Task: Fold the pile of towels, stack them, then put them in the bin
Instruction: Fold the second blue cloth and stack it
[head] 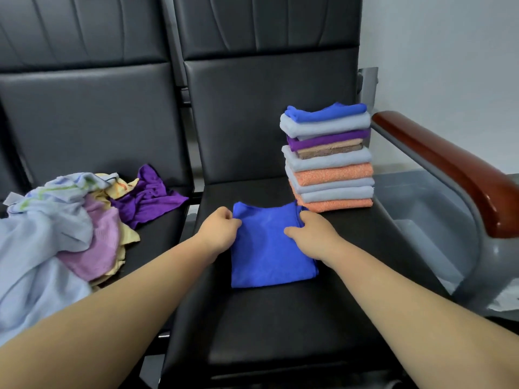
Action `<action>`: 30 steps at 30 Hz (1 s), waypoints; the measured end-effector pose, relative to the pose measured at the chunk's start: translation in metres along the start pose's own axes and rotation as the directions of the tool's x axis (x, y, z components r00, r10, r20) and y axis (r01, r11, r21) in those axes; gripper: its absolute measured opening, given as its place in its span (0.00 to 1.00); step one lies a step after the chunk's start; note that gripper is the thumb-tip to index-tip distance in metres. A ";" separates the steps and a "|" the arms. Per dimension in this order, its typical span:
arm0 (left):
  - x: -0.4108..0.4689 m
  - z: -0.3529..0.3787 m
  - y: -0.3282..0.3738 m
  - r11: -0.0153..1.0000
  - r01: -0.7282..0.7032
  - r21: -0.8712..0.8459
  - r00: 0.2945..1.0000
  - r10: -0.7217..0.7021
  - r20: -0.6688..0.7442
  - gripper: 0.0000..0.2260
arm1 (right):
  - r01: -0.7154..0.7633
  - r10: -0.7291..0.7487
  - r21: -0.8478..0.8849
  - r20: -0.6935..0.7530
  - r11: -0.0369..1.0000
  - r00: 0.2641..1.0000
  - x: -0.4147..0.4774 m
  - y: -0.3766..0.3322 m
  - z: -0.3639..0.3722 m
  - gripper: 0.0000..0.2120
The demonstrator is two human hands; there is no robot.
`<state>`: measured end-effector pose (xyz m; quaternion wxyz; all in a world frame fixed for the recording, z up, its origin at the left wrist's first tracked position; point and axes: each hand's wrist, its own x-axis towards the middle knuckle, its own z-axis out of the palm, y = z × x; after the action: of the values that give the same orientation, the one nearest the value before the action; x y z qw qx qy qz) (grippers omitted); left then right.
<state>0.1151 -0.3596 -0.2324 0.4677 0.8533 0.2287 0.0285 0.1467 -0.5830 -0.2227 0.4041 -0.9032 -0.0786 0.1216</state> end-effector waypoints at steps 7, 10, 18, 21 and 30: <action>-0.023 -0.022 0.088 0.954 -0.291 -0.068 0.944 0.275 -0.180 0.05 | 0.218 -0.151 0.206 -0.296 0.954 0.943 -0.007 -0.031 -0.054 0.05; -0.013 -0.025 0.136 0.930 -0.355 -0.097 0.923 0.333 -0.191 0.06 | 0.244 -0.165 0.172 -0.375 0.954 0.912 0.005 -0.043 -0.091 0.09; 0.049 -0.009 0.254 0.871 -0.466 -0.154 0.877 0.433 -0.207 0.06 | 0.276 -0.182 0.117 -0.506 0.954 0.843 0.077 -0.072 -0.197 0.10; 0.090 -0.001 0.286 0.876 -0.444 -0.189 0.889 0.404 -0.216 0.07 | 0.268 -0.181 0.095 -0.524 0.959 0.833 0.117 -0.085 -0.224 0.11; 0.191 0.038 0.299 0.977 -0.188 -0.104 0.970 0.168 -0.175 0.13 | 0.041 -0.080 -0.097 -0.436 0.994 0.897 0.215 -0.085 -0.245 0.21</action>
<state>0.4048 -0.4466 -0.0432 0.4930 0.8355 0.1872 0.1546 0.4185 -0.6495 -0.0344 0.3763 -0.9208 -0.0186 -0.1011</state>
